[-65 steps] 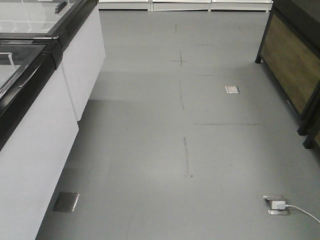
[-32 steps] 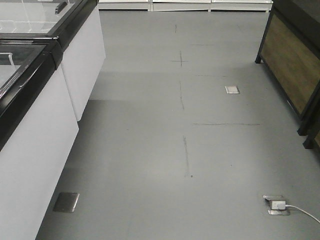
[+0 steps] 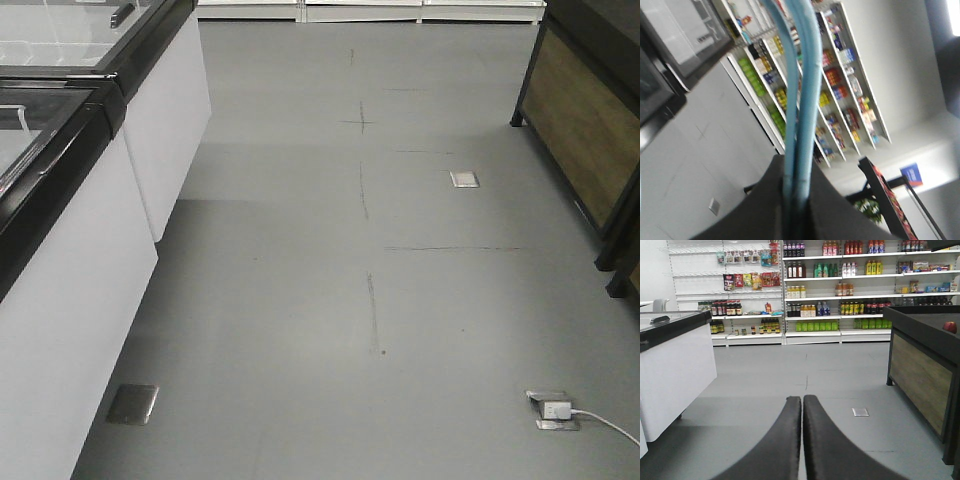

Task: Left arm holds basket, right arm returns cookies
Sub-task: 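Grasp the light-blue basket handle with the left gripper, then lift the basket with the cookie box and lower it beside the robot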

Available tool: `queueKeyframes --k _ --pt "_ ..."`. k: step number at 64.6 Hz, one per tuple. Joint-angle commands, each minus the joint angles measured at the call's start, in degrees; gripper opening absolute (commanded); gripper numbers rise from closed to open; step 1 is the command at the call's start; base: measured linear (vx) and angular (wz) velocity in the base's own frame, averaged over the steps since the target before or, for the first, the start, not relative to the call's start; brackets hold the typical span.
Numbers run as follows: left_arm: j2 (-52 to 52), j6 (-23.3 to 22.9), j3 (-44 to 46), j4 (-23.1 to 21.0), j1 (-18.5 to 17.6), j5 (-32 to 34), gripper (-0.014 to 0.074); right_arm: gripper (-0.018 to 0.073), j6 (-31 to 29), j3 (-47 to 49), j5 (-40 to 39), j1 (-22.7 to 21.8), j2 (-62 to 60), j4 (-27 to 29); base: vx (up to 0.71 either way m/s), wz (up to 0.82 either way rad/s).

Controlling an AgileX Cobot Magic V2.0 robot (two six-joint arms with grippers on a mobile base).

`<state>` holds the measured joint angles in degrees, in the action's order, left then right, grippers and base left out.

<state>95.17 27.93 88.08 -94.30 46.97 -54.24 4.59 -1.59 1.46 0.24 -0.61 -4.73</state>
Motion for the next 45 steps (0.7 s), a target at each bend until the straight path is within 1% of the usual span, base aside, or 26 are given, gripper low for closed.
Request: queueKeyframes --k 1,11,15,19,25,30,40,45 --pt "-3.1 -0.9 3.0 -7.6 -6.2 -2.1 -0.0008 -0.0008 -0.2 -0.2 -4.3 -0.2 -0.6 -0.4 0.00 0.00" --pt "-3.1 -0.4 2.9 -7.5 -15.7 -2.3 -0.0008 -0.0008 -0.2 -0.2 -4.3 -0.2 -0.6 -0.4 0.00 0.00" --pt "-3.1 0.2 2.9 -7.4 -18.4 -3.1 -0.0008 -0.0008 -0.2 -0.2 -4.3 -0.2 -0.6 -0.4 0.00 0.00" --pt "-3.1 1.3 2.9 -7.1 -22.4 -4.8 -0.0008 -0.0008 -0.2 -0.2 -4.3 -0.2 -0.6 -0.4 0.00 0.00" --pt "-3.1 1.5 2.9 -6.9 -27.5 -8.0 -0.0008 -0.0008 -0.2 -0.2 -4.3 -0.2 -0.6 -0.4 0.00 0.00" --pt "-3.1 3.3 2.9 -6.6 -31.9 -10.7 -0.0008 -0.0008 -0.2 -0.2 -4.3 -0.2 -0.6 -0.4 0.00 0.00" --pt "-3.1 3.8 2.6 -1.1 -42.0 -11.3 -0.0008 -0.0008 -0.2 -0.2 -4.3 -0.2 -0.6 -0.4 0.00 0.00" --pt "-3.6 4.0 0.4 -0.2 -47.0 -9.1 -0.0008 -0.0008 -0.2 -0.2 -4.3 -0.2 -0.6 -0.4 0.00 0.00"
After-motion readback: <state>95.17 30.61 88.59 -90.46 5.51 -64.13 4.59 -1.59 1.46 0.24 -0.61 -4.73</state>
